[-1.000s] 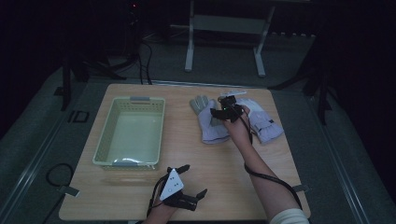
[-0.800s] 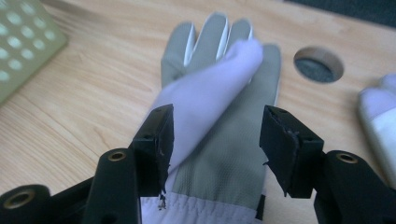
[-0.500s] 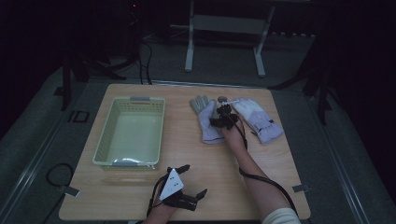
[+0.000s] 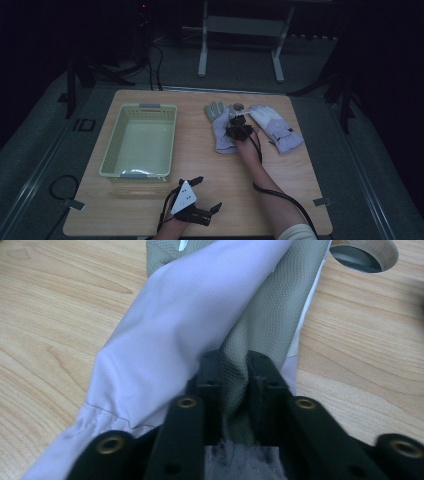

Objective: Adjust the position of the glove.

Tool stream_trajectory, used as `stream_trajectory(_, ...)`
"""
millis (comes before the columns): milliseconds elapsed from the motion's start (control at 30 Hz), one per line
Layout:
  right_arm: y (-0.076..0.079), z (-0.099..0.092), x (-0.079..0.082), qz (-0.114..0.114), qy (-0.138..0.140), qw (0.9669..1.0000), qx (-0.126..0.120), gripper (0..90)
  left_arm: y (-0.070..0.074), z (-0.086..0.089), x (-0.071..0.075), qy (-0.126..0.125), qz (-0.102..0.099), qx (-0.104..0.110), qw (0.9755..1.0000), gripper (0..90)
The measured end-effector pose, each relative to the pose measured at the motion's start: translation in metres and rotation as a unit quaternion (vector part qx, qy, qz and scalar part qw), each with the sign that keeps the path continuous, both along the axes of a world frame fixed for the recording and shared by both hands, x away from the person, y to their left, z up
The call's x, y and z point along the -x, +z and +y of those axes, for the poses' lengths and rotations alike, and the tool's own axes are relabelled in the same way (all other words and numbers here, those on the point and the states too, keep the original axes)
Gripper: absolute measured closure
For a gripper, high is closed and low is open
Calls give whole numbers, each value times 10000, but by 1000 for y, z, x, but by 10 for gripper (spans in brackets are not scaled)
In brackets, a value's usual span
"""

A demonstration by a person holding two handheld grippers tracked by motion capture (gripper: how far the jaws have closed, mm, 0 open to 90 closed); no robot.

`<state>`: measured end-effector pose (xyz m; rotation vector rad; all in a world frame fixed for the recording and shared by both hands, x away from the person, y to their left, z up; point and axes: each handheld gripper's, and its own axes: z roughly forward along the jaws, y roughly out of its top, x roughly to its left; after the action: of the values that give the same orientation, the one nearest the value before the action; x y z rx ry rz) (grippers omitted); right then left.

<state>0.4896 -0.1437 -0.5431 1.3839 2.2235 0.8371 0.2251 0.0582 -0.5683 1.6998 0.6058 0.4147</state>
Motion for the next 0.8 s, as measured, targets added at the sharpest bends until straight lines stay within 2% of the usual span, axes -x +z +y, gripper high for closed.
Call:
stream_trajectory(67, 2, 1, 1, -23, -46, 10000, -49, 854, 0, 0, 0, 0, 8, 2, 10000, 0)
stream_trajectory(133, 3, 1, 2, -28, -91, 9999, -98, 860, 0, 0, 0, 2, 12, 4, 10000, 0)
stream_trajectory(167, 4, 0, 2, -18, -134, 9997, -189, 866, 0, 0, 0, 3, 11, 4, 10000, 0)
stream_trajectory(200, 8, -3, 3, -6, -245, 9988, -423, 871, 0, 0, 0, 3, 14, 4, 10000, 0)
stream_trajectory(300, 13, -5, 5, -22, -257, 9983, -514, 873, 0, 0, 0, 7, 14, 5, 10000, 0)
stream_trajectory(333, 20, -8, 8, -106, -300, 9973, -661, 873, 0, 0, 0, 5, 7, 4, 10000, 0)
stream_trajectory(400, 23, -9, 10, -129, -314, 9967, -732, 873, 0, 0, 0, 10, -1, 2, 10000, 0)
stream_trajectory(467, 32, -13, 14, -256, -372, 9957, -809, 873, 0, 0, 0, 14, 8, 3, 10000, 0)
stream_trajectory(500, 41, -16, 18, -274, -374, 9941, -980, 873, 0, 0, 0, 17, 11, 3, 10000, 0)
stream_trajectory(533, 41, -16, 18, -274, -374, 9941, -980, 873, 0, 0, 0, 22, 9, 0, 10000, 0)
stream_trajectory(600, 58, -20, 29, -404, -391, 9923, -1106, 873, 0, 0, 0, 24, 1, -2, 10000, 0)
stream_trajectory(667, 62, -21, 32, -433, -395, 9918, -1133, 872, 0, 0, 0, 23, 1, -8, 10000, 0)
stream_trajectory(700, 72, -25, 42, -510, -428, 9898, -1257, 872, 0, 0, 0, 24, 1, -9, 10000, 0)
stream_trajectory(800, 77, -29, 50, -529, -451, 9886, -1338, 873, 0, 0, 0, 29, -1, -13, 10000, 0)
